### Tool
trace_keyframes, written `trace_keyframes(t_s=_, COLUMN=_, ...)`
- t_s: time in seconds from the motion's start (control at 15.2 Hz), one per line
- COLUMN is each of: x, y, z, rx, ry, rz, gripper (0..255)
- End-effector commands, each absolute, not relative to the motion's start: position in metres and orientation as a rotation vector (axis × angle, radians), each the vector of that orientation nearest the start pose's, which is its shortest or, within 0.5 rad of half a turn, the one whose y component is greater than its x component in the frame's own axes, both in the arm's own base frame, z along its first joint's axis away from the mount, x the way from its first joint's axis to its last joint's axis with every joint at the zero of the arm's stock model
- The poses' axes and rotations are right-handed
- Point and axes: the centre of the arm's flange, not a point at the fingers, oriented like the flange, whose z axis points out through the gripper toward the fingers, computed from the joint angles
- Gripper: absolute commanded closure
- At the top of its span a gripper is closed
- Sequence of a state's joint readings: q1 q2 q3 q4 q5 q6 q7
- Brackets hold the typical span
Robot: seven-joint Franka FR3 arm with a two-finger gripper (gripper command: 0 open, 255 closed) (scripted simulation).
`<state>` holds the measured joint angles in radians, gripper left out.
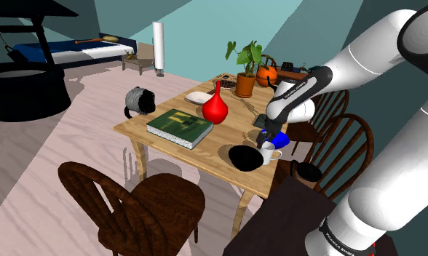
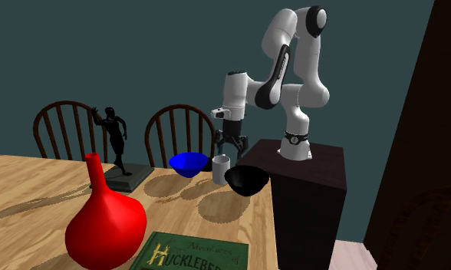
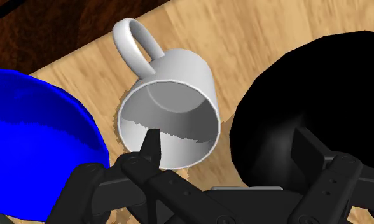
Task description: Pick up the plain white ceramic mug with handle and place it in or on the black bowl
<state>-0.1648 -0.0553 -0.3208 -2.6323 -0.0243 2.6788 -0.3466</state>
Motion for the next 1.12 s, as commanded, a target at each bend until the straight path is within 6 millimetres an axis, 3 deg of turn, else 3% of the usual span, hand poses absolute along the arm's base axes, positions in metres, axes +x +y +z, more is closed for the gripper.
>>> trace_keyframes(t_s=0.0, x=0.39, y=-0.206, z=0.263, rx=-3.168, ry=0.192, rz=-0.15, gripper=0)
trace_keyframes(t_s=0.33, x=0.393, y=-0.208, z=0.233, rx=-3.168, ry=0.192, rz=-0.15, gripper=0)
trace_keyframes(t_s=0.86, x=0.393, y=-0.208, z=0.233, rx=-3.168, ry=0.192, rz=-0.15, gripper=0)
trace_keyframes(t_s=0.92, x=0.393, y=-0.208, z=0.233, rx=-3.168, ry=0.192, rz=-0.15, gripper=255)
trace_keyframes(t_s=1.06, x=0.393, y=-0.208, z=0.233, rx=-3.168, ry=0.192, rz=-0.15, gripper=255)
